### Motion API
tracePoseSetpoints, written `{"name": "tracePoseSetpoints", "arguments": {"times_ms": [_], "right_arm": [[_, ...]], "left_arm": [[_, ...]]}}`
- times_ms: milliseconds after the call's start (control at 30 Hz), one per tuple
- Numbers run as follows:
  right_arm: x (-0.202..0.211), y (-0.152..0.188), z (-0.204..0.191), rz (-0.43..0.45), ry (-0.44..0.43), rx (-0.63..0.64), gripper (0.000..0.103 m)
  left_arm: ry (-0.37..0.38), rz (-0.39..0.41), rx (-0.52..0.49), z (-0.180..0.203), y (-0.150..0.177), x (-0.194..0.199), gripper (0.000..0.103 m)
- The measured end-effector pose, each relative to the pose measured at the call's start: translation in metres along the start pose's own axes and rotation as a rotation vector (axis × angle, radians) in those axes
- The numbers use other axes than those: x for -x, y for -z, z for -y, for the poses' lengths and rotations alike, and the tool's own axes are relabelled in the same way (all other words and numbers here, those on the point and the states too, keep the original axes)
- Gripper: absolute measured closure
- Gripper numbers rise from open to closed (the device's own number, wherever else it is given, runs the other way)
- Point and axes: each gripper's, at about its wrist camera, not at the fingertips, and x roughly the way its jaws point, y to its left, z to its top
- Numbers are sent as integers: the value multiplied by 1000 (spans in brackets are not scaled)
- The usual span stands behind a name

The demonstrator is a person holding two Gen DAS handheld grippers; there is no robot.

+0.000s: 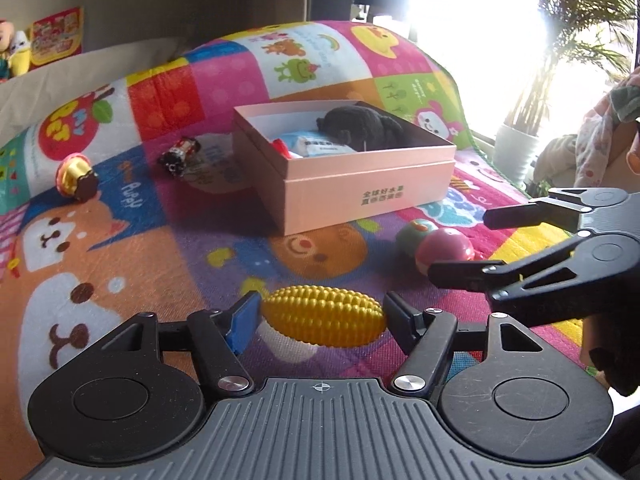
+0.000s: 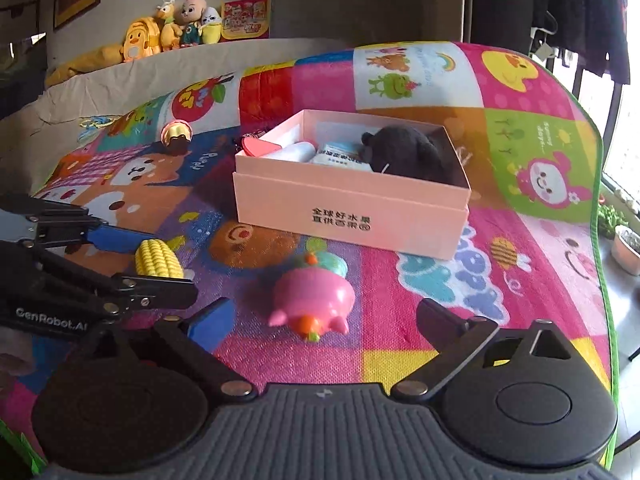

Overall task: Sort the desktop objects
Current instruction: 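Lift the corn with the left tool while the right tool grasps the pink pig, then lower the corn and the pig into the pink box and open both tools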

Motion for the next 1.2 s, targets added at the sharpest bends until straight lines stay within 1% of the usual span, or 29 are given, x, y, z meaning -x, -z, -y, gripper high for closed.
{"name": "tracePoseSetpoints", "arguments": {"times_ms": [100, 133, 167, 233, 367, 433, 500, 600, 767, 833, 900, 1000, 1067, 1100, 1133, 1200], "right_arm": [[-19, -9, 3, -43, -3, -23, 18], [-24, -10, 5, -64, -10, -39, 23], [-29, -11, 6, -86, -21, -52, 35], [-34, -11, 8, -128, -50, -70, 54], [-18, -10, 9, -136, -64, -52, 54], [-1, -9, 12, -142, -89, -41, 54], [18, -9, 19, -126, -102, -40, 54], [50, -20, 35, -61, -94, -58, 54], [112, -57, 66, 155, -24, -91, 54], [134, -72, 77, 239, -2, -103, 54], [147, -82, 84, 312, 29, -110, 54], [158, -93, 92, 379, 44, -122, 54], [158, -99, 95, 393, 56, -127, 54], [157, -101, 97, 395, 62, -131, 54], [156, -102, 99, 395, 66, -135, 54], [154, -102, 103, 393, 68, -139, 54]], "left_arm": [[-13, 8, 15, -6, 3, 8, 31], [-14, 9, 19, -8, 4, 10, 31], [-13, 9, 23, -9, 5, 12, 31], [-14, 9, 27, -11, 6, 15, 31], [-5, 2, 9, -8, 8, 20, 31], [3, 6, 4, -5, 7, 24, 31], [10, 20, -2, -3, 3, 27, 31], [18, 62, -31, 5, -13, 33, 31], [48, 188, -149, 27, -65, 41, 31], [49, 236, -198, 37, -89, 35, 31], [47, 269, -216, 44, -112, 20, 31], [49, 303, -175, 46, -145, -10, 30], [66, 272, -131, 42, -161, -32, 19], [79, 257, -95, 37, -165, -37, 12], [86, 254, -66, 33, -165, -38, 9], [85, 254, -32, 23, -160, -34, 8]]}}
